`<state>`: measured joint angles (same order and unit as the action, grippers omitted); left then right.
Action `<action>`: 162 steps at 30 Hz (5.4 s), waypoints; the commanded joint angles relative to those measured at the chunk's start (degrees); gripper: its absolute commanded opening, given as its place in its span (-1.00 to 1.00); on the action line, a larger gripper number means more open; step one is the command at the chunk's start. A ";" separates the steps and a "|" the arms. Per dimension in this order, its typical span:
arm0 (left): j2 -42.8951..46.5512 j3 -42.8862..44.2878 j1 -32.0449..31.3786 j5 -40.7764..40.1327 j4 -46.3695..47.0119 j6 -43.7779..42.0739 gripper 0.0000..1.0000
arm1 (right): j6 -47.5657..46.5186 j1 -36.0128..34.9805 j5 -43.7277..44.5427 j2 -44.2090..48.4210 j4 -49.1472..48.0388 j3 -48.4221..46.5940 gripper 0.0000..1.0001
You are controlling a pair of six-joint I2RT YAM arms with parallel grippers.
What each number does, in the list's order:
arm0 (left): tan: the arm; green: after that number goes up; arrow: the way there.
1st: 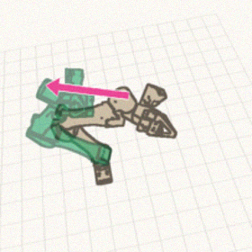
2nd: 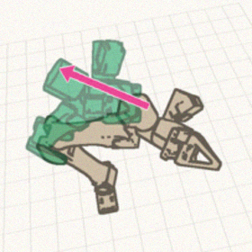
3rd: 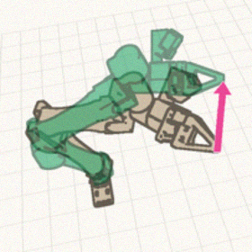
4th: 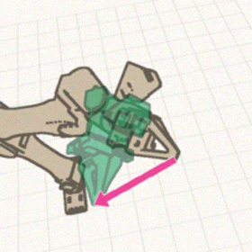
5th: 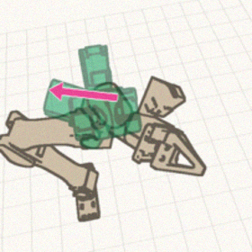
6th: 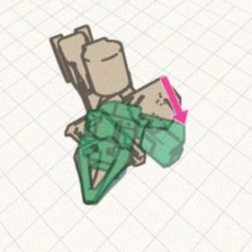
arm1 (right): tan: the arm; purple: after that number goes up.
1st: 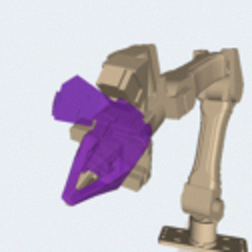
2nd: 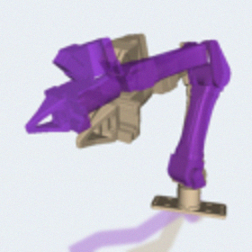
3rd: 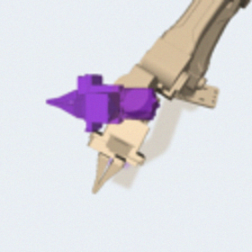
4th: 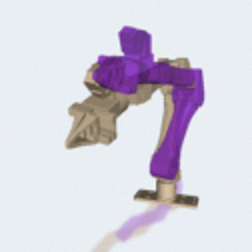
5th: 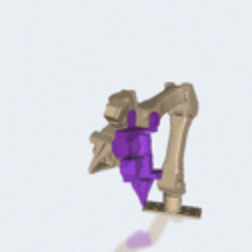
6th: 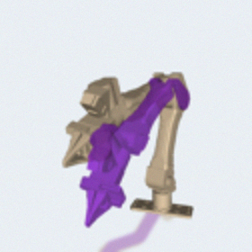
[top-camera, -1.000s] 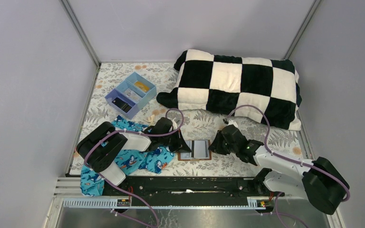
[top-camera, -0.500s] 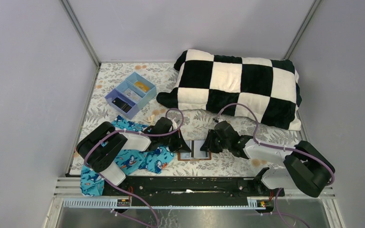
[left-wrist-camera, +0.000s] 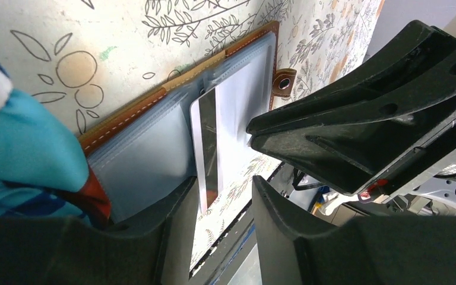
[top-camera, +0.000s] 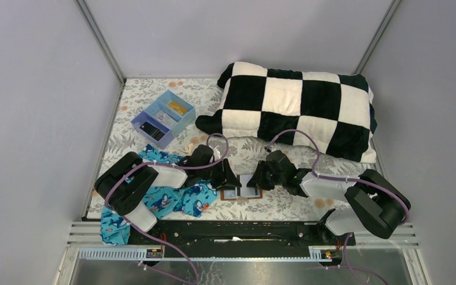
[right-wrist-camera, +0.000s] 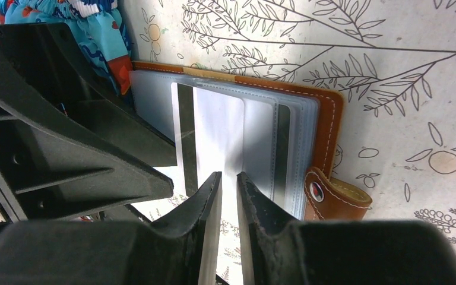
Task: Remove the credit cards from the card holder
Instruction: Remove the credit card from the card holder, then place the credit card in the storage box, then remove the credit card from the card holder.
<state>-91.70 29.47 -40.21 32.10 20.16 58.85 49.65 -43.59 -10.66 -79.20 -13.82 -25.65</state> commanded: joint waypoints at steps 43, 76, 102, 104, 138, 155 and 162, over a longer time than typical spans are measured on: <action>-5.81 69.30 17.69 -68.68 -93.93 -13.88 -1.00 | -7.15 -0.52 6.85 14.69 27.19 -15.21 0.43; -37.17 91.73 34.76 -55.14 -89.23 -6.53 -1.00 | -7.99 -0.46 2.67 0.25 22.42 -19.00 0.48; -13.11 77.21 33.05 -41.35 -70.33 -16.40 -0.03 | -6.95 -0.45 4.20 5.37 21.53 -15.73 0.49; -6.28 69.48 31.36 -36.23 -64.33 -18.26 0.10 | -6.57 -0.46 4.58 6.38 21.16 -14.92 0.48; 10.43 15.06 -7.41 -25.82 -39.66 -7.44 0.00 | -3.02 -2.60 2.33 0.56 11.53 -10.13 -0.13; 5.60 14.36 -7.78 -24.95 -36.17 -7.21 0.01 | -2.58 -2.51 4.59 3.28 13.00 -8.23 -0.13; 4.68 15.29 -7.78 -22.94 -35.32 -8.20 0.00 | -2.52 -2.55 4.54 3.09 12.98 -8.27 -0.13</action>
<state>-86.32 44.07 -47.68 7.25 -17.76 51.24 46.96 -45.65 -7.03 -76.97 -1.56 -33.93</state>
